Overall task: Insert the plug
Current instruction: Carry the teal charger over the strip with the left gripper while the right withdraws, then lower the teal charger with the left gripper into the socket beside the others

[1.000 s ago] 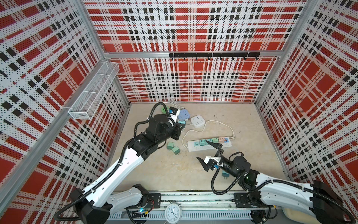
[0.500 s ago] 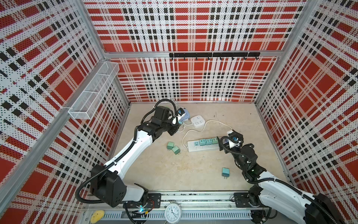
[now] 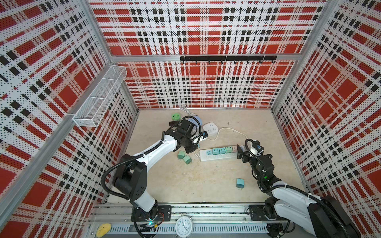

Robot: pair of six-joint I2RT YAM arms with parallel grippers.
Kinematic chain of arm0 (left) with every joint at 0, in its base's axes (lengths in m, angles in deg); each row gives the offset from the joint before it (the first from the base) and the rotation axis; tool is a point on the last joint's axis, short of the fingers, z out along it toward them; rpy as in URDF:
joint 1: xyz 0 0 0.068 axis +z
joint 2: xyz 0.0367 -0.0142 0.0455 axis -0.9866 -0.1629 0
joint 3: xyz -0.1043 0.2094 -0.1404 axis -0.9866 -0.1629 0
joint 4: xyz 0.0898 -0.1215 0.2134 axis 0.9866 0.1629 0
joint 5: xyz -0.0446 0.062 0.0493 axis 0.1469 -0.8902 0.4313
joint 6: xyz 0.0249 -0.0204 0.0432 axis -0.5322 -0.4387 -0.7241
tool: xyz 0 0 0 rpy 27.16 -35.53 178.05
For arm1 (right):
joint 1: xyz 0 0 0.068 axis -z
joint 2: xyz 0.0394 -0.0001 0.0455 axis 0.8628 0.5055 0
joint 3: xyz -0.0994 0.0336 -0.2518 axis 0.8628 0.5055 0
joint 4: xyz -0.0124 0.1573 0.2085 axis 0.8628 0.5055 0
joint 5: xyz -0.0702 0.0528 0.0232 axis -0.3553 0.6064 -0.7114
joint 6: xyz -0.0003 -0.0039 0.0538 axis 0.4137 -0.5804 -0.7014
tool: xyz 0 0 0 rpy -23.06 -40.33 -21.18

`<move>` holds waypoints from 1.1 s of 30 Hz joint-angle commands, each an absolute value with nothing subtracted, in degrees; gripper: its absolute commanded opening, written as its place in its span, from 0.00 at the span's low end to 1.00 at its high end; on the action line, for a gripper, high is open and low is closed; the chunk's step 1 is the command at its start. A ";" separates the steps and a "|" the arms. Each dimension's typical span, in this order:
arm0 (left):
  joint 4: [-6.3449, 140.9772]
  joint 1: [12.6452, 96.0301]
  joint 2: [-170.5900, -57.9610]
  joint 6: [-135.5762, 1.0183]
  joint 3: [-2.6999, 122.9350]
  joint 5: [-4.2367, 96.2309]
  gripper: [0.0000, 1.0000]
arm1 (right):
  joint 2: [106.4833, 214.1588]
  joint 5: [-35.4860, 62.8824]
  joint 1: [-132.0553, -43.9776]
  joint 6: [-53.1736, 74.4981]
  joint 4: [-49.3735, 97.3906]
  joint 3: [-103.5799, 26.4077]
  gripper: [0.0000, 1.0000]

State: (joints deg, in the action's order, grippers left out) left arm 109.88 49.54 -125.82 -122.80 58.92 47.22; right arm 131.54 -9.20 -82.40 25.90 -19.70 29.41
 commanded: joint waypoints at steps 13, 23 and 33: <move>112.84 40.70 -134.17 -124.33 68.08 47.69 0.00 | 131.43 -8.04 -80.52 21.45 -26.01 31.28 1.00; 113.94 40.00 -139.32 -124.38 71.69 48.29 0.00 | 132.19 -7.82 -79.14 19.92 -25.77 30.94 1.00; 114.25 40.15 -141.36 -124.93 72.53 47.26 0.00 | 132.46 -7.30 -78.71 19.57 -25.65 30.67 1.00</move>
